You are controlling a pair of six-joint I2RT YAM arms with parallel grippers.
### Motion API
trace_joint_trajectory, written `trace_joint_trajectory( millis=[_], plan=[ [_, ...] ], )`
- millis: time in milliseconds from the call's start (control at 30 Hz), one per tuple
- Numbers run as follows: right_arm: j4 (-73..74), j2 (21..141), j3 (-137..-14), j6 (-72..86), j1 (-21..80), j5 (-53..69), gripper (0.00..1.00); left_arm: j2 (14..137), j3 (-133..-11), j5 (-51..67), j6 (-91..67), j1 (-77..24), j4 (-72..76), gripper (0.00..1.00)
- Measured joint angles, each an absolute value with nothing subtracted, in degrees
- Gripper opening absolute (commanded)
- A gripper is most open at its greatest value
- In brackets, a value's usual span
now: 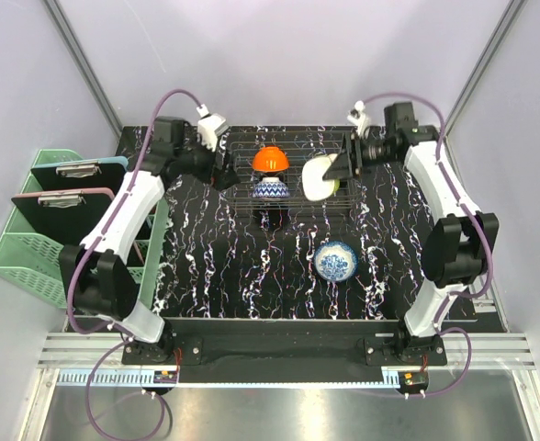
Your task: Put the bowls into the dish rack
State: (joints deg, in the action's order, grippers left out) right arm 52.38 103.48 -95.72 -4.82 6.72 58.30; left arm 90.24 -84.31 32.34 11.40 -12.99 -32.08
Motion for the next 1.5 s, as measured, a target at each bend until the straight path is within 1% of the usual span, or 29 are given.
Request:
trace_joint_trajectory(
  millis=[167, 300, 533, 700, 1267, 1500],
  plan=[
    [52.0, 106.8, -109.8, -4.1, 7.2, 44.2, 0.00, 86.1, -77.2, 31.6, 13.8, -8.9, -34.1, 0.99],
    [52.6, 111.8, -117.0, -4.8, 8.5, 32.2, 0.00, 83.2, -73.7, 31.0, 15.1, -6.3, -35.1, 0.99],
    [55.2, 122.8, -123.2, -7.2, 12.6, 13.9, 0.00, 77.8, -70.8, 30.6, 16.8, -3.0, -35.5, 0.99],
    [56.7, 128.4, -127.2, -10.3, 16.4, 4.8, 0.00, 74.8, -68.4, 30.6, 17.2, -1.8, -35.6, 0.99],
    [55.3, 132.4, -129.9, -20.9, 24.3, -11.4, 0.00, 72.7, -66.0, 30.9, 18.2, 1.4, -36.2, 0.99],
    [55.2, 133.8, -128.2, -24.6, 28.2, -14.5, 0.00, 72.7, -66.0, 31.1, 18.2, 1.5, -36.3, 0.99]
  ],
)
